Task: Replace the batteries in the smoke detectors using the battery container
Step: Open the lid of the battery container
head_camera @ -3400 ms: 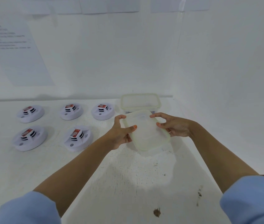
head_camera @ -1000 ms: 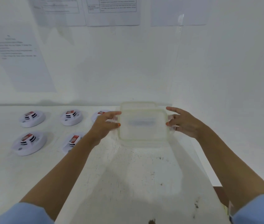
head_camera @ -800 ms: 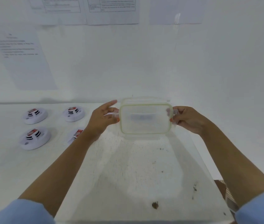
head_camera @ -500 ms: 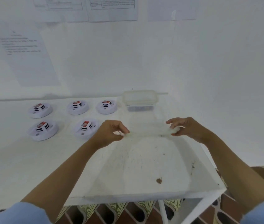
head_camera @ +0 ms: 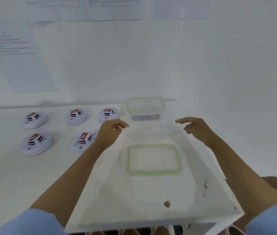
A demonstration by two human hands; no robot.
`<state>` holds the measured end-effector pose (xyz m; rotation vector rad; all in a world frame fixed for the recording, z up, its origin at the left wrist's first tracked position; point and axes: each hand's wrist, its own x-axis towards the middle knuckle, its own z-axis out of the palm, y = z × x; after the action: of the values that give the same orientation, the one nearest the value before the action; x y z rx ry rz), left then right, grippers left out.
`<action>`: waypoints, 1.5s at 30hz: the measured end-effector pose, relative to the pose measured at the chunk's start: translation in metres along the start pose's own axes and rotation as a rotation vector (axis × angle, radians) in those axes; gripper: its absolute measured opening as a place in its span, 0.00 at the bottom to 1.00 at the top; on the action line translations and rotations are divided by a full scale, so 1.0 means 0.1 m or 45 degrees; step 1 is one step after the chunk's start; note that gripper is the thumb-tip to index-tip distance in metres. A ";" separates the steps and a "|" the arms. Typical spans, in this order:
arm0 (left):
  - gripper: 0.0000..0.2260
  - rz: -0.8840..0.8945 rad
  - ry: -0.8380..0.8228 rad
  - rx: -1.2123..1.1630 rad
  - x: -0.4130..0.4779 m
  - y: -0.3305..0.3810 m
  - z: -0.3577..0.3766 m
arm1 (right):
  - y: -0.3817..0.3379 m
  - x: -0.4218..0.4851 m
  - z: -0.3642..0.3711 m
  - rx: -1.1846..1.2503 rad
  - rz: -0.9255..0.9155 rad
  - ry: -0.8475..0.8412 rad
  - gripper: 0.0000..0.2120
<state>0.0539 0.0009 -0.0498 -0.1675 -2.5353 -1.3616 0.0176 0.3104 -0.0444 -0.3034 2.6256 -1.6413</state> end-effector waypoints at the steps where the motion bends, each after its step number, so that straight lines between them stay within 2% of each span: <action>1: 0.16 -0.105 0.060 -0.096 0.16 0.03 0.01 | -0.05 0.15 -0.01 0.065 0.040 0.016 0.20; 4: 0.10 -0.419 -0.006 -0.463 0.58 0.09 0.09 | -0.17 0.59 0.00 0.210 0.147 -0.088 0.17; 6: 0.09 -0.542 -0.038 -0.484 0.81 0.10 0.12 | -0.18 0.86 0.00 0.275 0.214 -0.167 0.17; 10: 0.13 -0.543 -0.196 -0.358 1.18 -0.03 0.17 | -0.13 1.31 0.00 0.232 0.232 -0.408 0.18; 15: 0.12 -0.482 -0.311 -0.361 1.42 -0.21 0.18 | -0.09 1.70 0.04 0.210 0.246 -0.509 0.20; 23: 0.10 -0.536 -0.440 -0.686 1.57 -0.40 0.23 | 0.03 1.93 0.02 0.301 0.346 -0.722 0.19; 25: 0.10 -0.563 -0.422 -0.731 1.59 -0.41 0.25 | 0.06 1.94 0.05 0.372 0.349 -0.720 0.19; 29: 0.09 -0.607 -0.334 -0.778 1.61 -0.36 0.27 | 0.02 1.98 0.07 0.306 0.255 -0.537 0.15; 32: 0.08 -0.598 -0.343 -0.726 1.63 -0.35 0.25 | -0.03 1.96 0.05 0.208 0.241 -0.563 0.19; 35: 0.11 -0.518 -0.150 -0.479 1.65 -0.32 0.27 | -0.03 1.93 0.06 0.119 0.238 -0.511 0.30; 37: 0.18 -0.465 0.061 -0.109 1.66 -0.28 0.31 | -0.03 1.93 0.11 0.172 0.268 -0.483 0.35; 39: 0.23 -0.569 0.155 0.105 1.65 -0.22 0.36 | -0.03 1.94 0.15 0.180 0.293 -0.436 0.37; 40: 0.23 -0.683 0.150 0.043 1.65 -0.21 0.39 | -0.02 1.94 0.16 0.154 0.300 -0.410 0.38; 42: 0.24 -0.844 0.140 -0.287 1.67 -0.20 0.44 | 0.00 1.95 0.15 0.096 0.298 -0.378 0.37; 45: 0.34 -0.791 0.084 -0.610 1.69 -0.18 0.49 | 0.01 1.98 0.12 0.075 0.296 -0.382 0.28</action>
<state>-0.1204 0.0283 -0.0430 0.6175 -2.2399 -2.1381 -0.1755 0.2639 -0.0353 -0.2136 2.2917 -1.4677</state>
